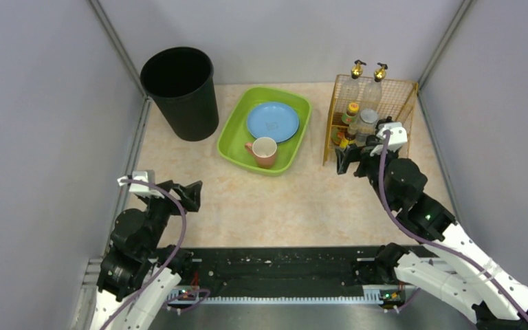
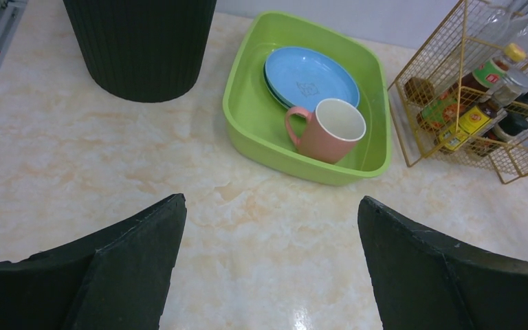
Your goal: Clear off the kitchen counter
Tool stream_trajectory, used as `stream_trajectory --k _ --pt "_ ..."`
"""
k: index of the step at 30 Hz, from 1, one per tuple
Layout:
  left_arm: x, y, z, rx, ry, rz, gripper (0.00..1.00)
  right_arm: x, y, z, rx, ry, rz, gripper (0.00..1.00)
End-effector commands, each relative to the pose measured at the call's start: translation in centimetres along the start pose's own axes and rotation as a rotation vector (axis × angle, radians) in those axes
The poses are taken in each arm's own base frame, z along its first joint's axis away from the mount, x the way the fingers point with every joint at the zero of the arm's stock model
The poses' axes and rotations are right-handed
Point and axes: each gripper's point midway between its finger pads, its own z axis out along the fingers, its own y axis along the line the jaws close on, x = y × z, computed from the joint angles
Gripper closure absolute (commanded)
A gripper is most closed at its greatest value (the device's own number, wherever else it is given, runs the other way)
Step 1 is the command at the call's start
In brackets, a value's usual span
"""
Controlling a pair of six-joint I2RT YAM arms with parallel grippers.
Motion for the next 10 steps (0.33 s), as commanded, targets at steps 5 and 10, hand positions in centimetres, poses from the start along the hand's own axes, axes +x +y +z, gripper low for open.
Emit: stream_trajectory --k 5,10 --pt "-2.64 -0.1 -0.77 0.012 -0.144 -0.029 0.01 -1.16 -0.06 -0.92 -0.013 -0.057 0.053 0.01" --pt "-2.66 -0.07 -0.75 0.011 -0.145 -0.029 0.01 -0.56 0.38 -0.24 -0.009 -0.014 0.057 0.01"
